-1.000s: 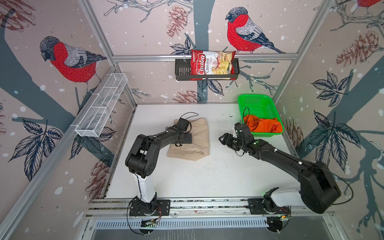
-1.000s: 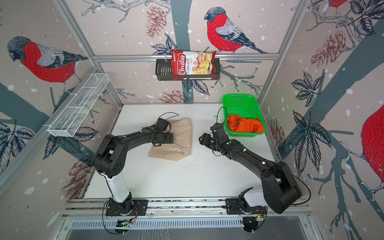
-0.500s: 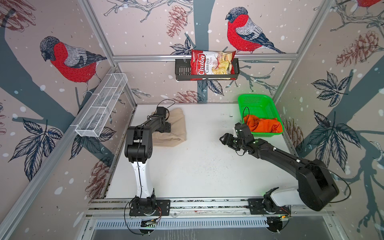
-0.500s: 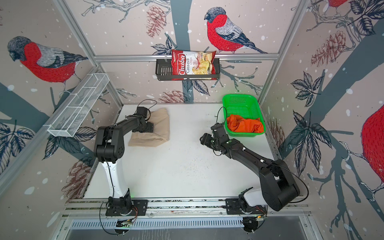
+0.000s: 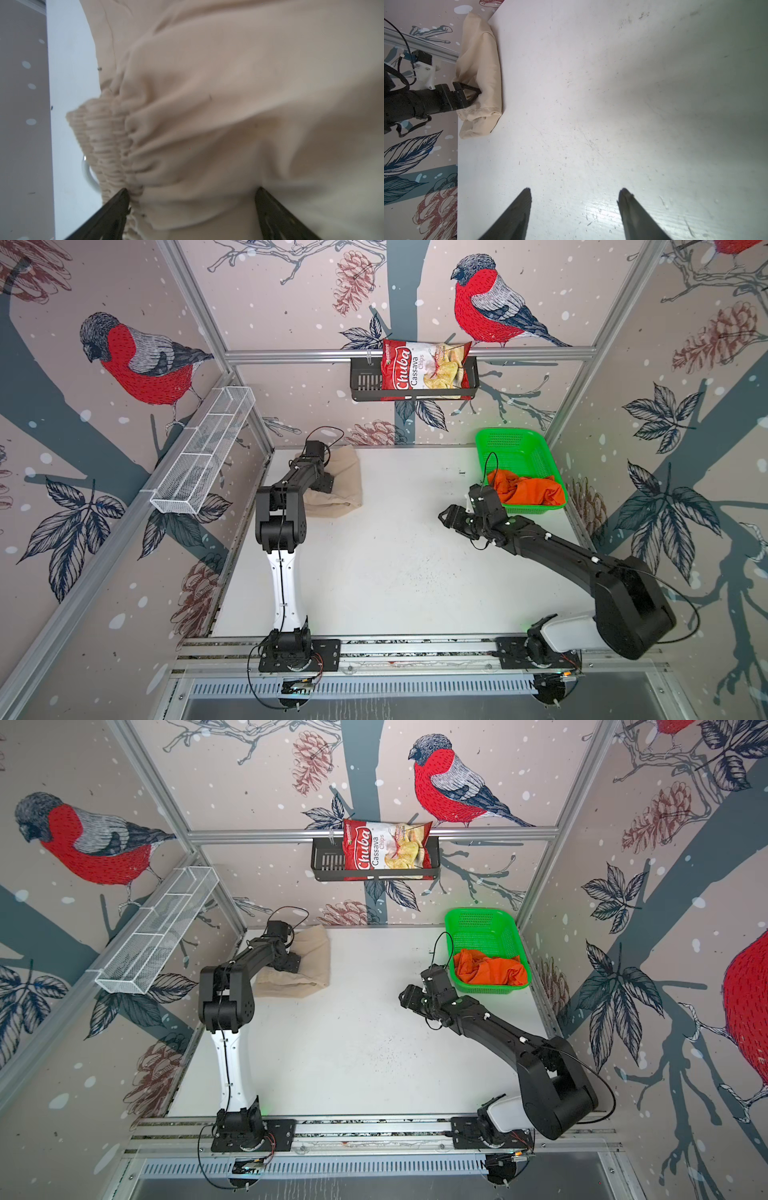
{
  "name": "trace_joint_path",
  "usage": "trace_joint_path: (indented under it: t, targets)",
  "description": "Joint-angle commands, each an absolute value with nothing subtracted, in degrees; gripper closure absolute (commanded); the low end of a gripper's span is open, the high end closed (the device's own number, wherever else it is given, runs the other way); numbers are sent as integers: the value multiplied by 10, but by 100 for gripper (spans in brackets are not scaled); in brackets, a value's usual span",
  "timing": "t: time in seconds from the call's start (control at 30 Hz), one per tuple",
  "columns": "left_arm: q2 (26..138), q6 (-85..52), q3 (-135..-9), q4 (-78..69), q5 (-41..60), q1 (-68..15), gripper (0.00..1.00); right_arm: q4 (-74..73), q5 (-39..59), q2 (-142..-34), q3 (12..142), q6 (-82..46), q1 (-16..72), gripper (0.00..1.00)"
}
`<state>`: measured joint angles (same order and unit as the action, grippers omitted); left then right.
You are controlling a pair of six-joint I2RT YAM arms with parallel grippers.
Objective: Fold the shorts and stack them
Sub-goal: 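Drag the folded shorts with the left gripper to the table corner farthest from the robot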
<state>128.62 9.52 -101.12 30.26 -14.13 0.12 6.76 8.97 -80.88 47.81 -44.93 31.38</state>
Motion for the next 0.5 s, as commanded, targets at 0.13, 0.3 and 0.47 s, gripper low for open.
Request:
trace_joint_path:
  t: [0.13, 0.3, 0.47]
  targets:
    - [1173, 85, -1023, 379, -99, -40, 6, 73, 84, -815, 503, -441, 314, 32]
    - [1154, 47, -1006, 385, -1, -90, 7, 73, 84, -816, 510, -439, 313, 32]
    - [1202, 3, -1000, 376, 6, -135, 8, 80, 76, -810, 509, -440, 312, 32]
